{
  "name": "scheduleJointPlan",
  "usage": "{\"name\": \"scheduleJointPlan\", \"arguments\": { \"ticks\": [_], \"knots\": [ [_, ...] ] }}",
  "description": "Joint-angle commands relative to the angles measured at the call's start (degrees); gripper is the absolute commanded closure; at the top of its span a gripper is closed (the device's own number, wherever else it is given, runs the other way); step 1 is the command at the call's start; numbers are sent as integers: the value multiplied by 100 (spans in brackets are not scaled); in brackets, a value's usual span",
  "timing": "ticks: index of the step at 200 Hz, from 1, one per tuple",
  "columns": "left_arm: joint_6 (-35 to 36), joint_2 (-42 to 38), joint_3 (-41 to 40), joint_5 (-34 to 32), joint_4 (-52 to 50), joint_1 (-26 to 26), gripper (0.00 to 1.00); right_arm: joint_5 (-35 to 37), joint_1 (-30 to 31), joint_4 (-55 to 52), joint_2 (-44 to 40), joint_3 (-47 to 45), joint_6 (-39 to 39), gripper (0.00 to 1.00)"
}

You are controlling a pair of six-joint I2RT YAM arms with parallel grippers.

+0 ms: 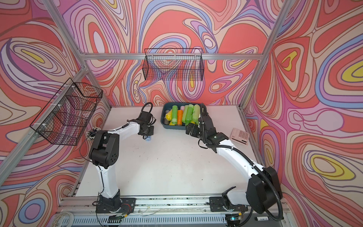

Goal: Put the roll of trash bags into the storage box
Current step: Pick up the roll of trash bags from the center of the board.

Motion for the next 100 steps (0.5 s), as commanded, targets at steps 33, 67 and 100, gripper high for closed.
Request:
{"name": "scheduleJointPlan", "arguments": {
  "ticks": [33,67,100],
  "knots": [
    [-47,-613,-291,135,59,-4,79,-119,-32,-26,-71,72,71,3],
    [-214,-1034,-465,404,218,-10,80,-264,-26,22,-30,76,86,3],
    [-272,-1316,-475,489,263,-67,80,-311,-25,53,-19,81,106,3]
  ]
}}
